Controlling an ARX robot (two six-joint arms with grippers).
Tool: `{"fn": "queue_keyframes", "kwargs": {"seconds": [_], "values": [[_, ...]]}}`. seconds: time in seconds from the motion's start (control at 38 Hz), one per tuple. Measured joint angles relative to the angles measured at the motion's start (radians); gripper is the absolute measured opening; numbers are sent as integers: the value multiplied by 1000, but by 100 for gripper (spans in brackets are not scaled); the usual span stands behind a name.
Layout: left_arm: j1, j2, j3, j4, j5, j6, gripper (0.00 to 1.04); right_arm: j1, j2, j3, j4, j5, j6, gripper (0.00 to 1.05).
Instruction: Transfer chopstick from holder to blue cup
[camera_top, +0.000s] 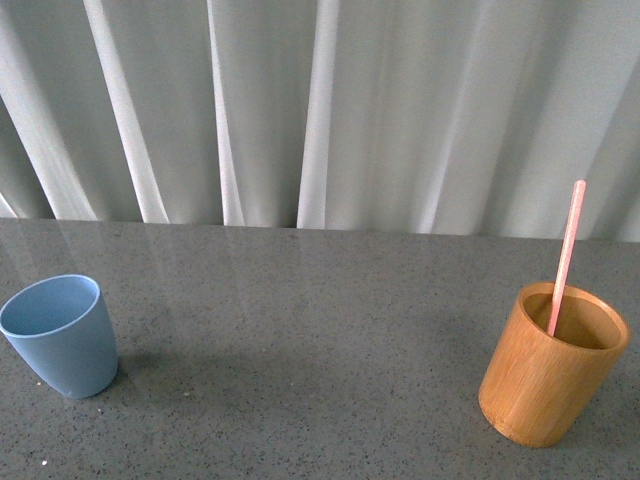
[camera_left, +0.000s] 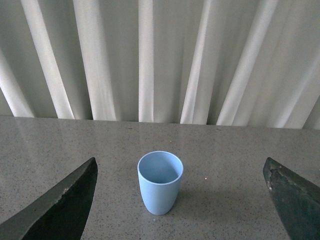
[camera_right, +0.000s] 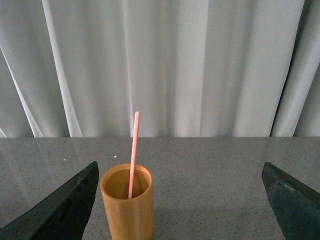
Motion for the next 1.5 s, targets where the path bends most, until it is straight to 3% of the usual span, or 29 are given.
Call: {"fn": "queue_keyframes", "kwargs": {"seconds": [0.05, 0.13, 0.18, 0.42, 0.74, 1.5], "values": [[-15, 23, 11, -35, -52, -33, 98, 0, 0, 0, 0, 0, 0, 95], [-57, 269, 151, -297, -333, -228, 98, 0, 0, 0, 0, 0, 0, 95], [-43, 403, 198, -293, -379, -270, 98, 0, 0, 0, 0, -1, 0, 95], [40, 771, 436, -280, -277, -286, 98, 0, 0, 0, 0, 0, 0, 95], [44, 1158, 779, -431, -140, -174, 98, 0, 0, 0, 0, 0, 0, 95], [1, 1728, 1039, -371, -190, -150, 98, 0, 0, 0, 0, 0, 0, 95]]}}
